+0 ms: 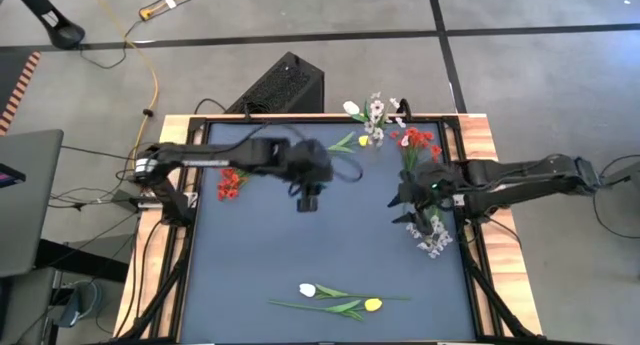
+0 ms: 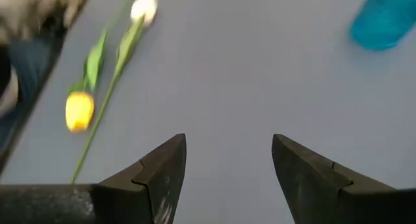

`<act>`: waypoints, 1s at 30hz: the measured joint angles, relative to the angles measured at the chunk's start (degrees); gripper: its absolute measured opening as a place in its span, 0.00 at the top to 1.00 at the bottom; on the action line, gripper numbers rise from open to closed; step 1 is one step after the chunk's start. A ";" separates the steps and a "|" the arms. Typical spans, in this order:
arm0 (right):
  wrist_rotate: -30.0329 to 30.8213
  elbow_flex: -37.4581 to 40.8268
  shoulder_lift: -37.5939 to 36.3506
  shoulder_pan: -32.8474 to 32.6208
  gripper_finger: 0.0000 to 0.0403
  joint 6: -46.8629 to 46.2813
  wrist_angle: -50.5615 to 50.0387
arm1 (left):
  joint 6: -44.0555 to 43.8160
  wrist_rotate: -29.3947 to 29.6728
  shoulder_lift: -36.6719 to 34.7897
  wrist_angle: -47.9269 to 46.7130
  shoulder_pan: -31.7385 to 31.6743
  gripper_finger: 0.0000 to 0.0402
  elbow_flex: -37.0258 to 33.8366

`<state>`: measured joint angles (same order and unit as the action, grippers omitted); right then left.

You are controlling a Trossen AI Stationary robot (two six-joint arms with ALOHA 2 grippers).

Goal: Sort flowers into vase by color
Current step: Put the white flowers into the transparent vase

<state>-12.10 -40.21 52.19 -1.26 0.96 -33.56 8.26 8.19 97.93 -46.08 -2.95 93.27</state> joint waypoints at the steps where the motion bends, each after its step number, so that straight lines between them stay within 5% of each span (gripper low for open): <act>1: 0.34 -1.55 2.04 -0.77 0.37 1.19 -1.71 | -0.82 1.94 -1.46 0.89 1.23 0.69 -2.16; 9: 4.29 -11.91 15.36 -2.41 0.37 15.41 -21.70 | -2.97 6.11 -16.35 29.63 10.04 0.69 -26.20; 17: 17.81 -15.98 28.21 0.68 0.37 28.08 -39.13 | -0.69 6.10 -24.33 61.51 15.02 0.69 -45.61; 30: 31.76 -13.74 49.12 6.86 0.37 39.97 -48.67 | -0.45 6.01 -24.77 67.31 15.46 0.69 -50.44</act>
<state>19.66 -53.95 101.31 5.60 40.94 -82.22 7.81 14.20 73.17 21.24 12.51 42.83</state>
